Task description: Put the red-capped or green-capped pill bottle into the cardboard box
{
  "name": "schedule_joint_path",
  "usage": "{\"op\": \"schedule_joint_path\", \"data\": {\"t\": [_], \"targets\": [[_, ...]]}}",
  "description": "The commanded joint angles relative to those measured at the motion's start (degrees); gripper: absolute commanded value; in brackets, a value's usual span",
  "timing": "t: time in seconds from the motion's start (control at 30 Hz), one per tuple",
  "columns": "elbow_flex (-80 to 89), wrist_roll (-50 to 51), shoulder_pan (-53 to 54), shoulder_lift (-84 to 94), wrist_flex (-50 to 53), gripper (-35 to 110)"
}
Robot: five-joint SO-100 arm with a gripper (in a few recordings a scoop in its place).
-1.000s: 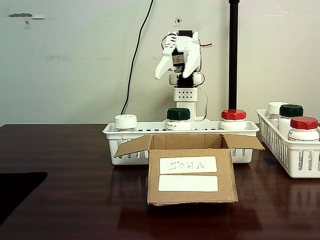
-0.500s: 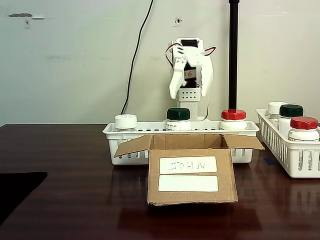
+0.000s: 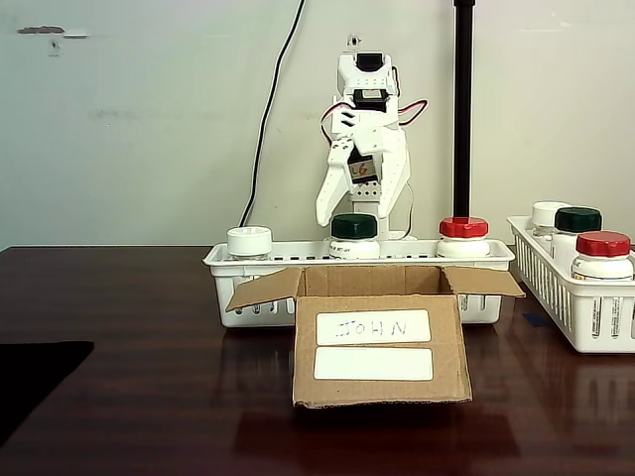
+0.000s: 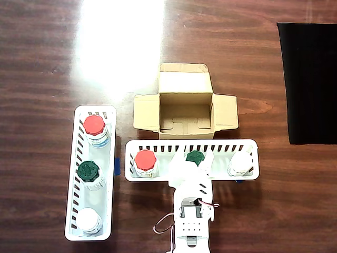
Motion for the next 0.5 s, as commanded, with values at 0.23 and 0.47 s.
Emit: {"op": "schedule_joint_path", "data": {"t": [0.23, 0.47], "targets": [[2.29, -0.53, 1.76, 8.53, 0.79, 60], [0.62, -3.25, -2.02, 3.78, -2.02, 60]]}}
